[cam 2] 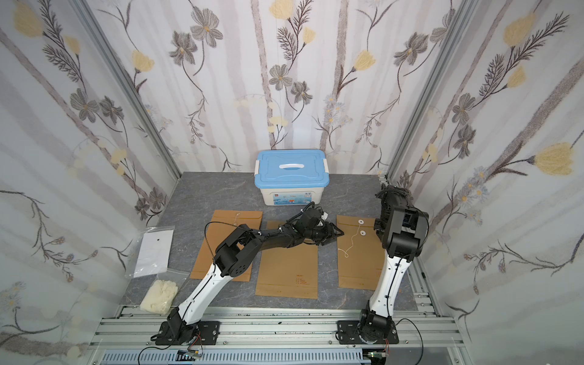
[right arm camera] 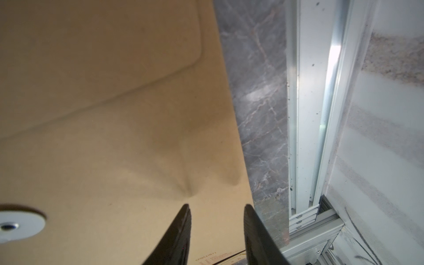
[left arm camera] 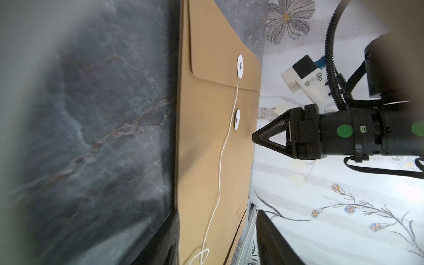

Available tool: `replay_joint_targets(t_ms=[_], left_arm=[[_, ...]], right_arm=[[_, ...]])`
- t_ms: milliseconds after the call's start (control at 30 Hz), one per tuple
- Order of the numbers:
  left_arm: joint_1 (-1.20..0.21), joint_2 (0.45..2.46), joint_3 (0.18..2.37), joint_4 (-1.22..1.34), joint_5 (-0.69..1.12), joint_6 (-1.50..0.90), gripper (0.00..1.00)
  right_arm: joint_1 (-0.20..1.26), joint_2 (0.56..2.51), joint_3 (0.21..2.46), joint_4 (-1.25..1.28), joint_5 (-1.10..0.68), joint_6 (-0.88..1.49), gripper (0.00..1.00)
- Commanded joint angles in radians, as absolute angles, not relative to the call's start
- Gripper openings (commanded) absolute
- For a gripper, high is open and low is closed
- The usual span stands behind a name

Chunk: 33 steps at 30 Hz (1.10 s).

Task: Close the mouth of the file bag
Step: Adjust the file bag at the center of the board.

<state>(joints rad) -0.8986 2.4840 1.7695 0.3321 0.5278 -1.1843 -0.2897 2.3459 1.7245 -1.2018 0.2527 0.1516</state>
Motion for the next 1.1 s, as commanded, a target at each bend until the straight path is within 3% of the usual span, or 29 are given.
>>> replay_joint_targets(t_ms=[0,67,133,300,433,533,667,733,1067], left_arm=[[-0.892,2.426,1.730,0.352,0.504,-1.172,0.56],[-0.888,2.396,1.731,0.260,0.479,-1.128,0.57],[-0.887,2.358,1.706,0.215,0.442,-1.103,0.59],[-0.884,2.310,1.768,-0.014,0.413,-1.023,0.69],[-0.882,2.277,1.764,-0.071,0.416,-1.008,0.78],[-0.879,2.259,1.751,-0.098,0.417,-1.002,0.81],[-0.877,2.247,1.748,-0.126,0.426,-0.997,0.89],[-0.878,2.247,1.751,-0.140,0.433,-0.995,0.91],[-0.881,2.238,1.743,-0.156,0.450,-0.996,0.92]], right_arm=[[-0.271,2.267,1.733,-1.189,0.300,0.160,0.40],[-0.277,2.199,1.703,-1.178,0.176,0.186,0.39],[-0.281,2.133,1.636,-1.133,-0.061,0.235,0.39],[-0.257,1.956,1.302,-0.845,-0.545,0.485,0.44],[-0.190,1.845,1.157,-0.796,-0.534,0.570,0.50],[-0.144,1.824,1.102,-0.827,-0.404,0.590,0.51],[-0.117,1.794,0.974,-0.731,-0.485,0.665,0.51],[-0.105,1.780,0.957,-0.761,-0.404,0.650,0.51],[-0.081,1.780,0.873,-0.801,-0.372,0.622,0.45]])
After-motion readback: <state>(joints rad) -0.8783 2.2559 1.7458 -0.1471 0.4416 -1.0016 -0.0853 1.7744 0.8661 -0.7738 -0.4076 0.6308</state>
